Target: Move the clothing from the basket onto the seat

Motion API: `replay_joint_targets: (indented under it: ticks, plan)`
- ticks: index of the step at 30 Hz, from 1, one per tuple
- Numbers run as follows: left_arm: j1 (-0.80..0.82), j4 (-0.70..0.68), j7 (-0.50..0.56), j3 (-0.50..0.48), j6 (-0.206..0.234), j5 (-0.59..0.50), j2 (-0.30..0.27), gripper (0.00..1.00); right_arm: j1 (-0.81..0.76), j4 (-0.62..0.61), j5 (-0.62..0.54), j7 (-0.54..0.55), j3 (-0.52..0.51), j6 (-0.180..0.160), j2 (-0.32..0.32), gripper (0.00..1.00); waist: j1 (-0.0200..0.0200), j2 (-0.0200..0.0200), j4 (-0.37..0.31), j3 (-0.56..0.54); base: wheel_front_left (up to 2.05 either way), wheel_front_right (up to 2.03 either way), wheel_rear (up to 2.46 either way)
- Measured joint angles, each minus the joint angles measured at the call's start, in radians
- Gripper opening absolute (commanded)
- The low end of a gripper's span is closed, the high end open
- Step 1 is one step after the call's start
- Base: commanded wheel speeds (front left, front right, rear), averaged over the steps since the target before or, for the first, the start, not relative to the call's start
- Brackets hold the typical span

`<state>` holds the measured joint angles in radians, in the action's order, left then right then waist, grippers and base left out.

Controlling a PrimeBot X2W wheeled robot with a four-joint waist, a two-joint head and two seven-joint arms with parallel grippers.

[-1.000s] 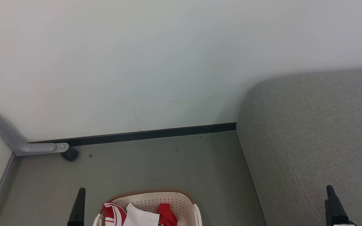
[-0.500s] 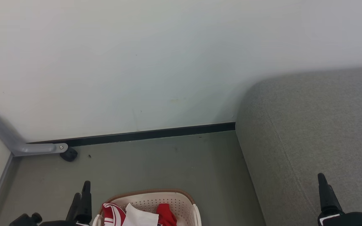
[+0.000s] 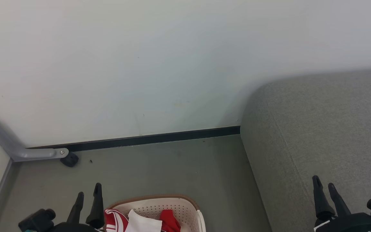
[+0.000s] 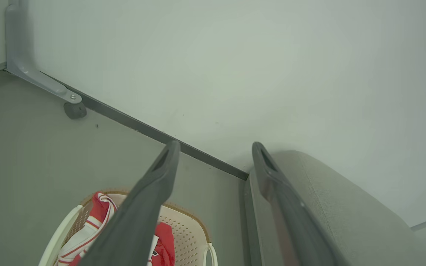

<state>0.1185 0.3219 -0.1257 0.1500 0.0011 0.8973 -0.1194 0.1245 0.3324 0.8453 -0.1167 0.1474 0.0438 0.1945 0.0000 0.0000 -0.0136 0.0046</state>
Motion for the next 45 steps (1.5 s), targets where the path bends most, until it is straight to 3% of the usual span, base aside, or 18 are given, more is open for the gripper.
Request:
replay_joint_targets:
  ticks: [35, 45]
  plan:
    - [0.014, 0.095, -0.115, 0.02, 0.089, -0.416, 0.026, 1.0, 0.065, 0.026, -0.461, -0.123, 0.172, -0.036, 0.071, 1.0, 0.0, 0.0, -0.014, -0.014, 0.0, 0.0, 0.0]
    - [0.022, 0.119, -0.124, 0.01, 0.097, -0.436, 0.03, 1.0, 0.071, 0.026, -0.493, -0.132, 0.173, -0.036, 0.077, 1.0, 0.0, -0.0001, -0.011, -0.014, 0.0, 0.0, 0.0]
